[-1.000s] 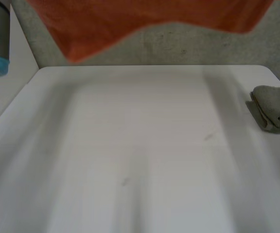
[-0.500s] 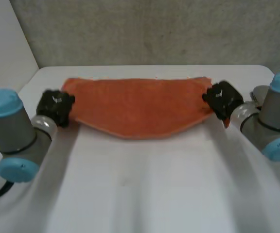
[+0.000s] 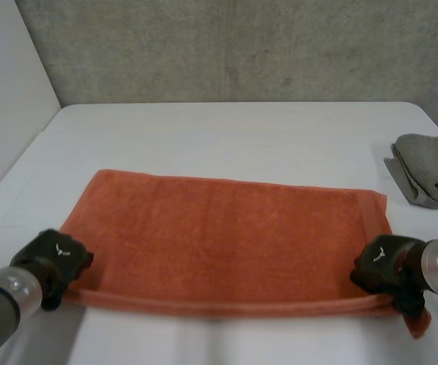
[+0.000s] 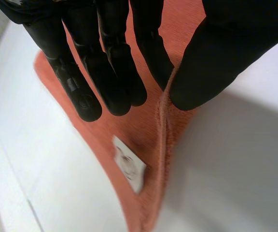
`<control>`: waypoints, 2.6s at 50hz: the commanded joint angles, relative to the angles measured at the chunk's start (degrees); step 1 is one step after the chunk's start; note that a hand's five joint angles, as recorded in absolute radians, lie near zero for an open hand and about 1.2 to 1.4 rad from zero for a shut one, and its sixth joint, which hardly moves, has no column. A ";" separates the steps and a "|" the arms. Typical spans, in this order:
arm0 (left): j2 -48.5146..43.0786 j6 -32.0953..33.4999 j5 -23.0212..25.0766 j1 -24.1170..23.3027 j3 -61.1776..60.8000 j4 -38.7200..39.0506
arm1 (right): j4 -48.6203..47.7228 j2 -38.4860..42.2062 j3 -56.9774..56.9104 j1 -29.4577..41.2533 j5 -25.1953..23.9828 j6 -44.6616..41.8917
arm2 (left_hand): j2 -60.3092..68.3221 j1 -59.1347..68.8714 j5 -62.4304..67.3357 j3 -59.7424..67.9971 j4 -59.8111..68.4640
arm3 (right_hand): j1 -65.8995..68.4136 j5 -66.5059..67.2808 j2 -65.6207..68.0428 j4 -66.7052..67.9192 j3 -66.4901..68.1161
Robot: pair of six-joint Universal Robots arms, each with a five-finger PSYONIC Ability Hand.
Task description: Fold the laundry.
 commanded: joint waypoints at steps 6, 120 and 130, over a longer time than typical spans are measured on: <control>-17.20 -1.53 -1.00 -2.57 18.32 11.99 | -16.91 10.52 -10.47 2.90 5.81 8.24 | 11.48 14.84 14.43 11.65 11.28 | 24.11 12.65 12.78 11.92 12.40; -21.44 -15.33 0.32 -1.25 15.01 26.51 | -49.80 15.62 -4.24 4.48 -3.76 24.16 | 11.48 14.84 14.43 11.65 11.28 | 24.11 12.65 12.78 11.92 12.40; -17.66 -14.89 1.11 2.00 8.15 24.22 | -39.42 8.15 2.26 2.55 -2.00 24.24 | 5.35 8.70 8.29 5.51 5.14 | 24.11 12.65 12.78 11.92 12.40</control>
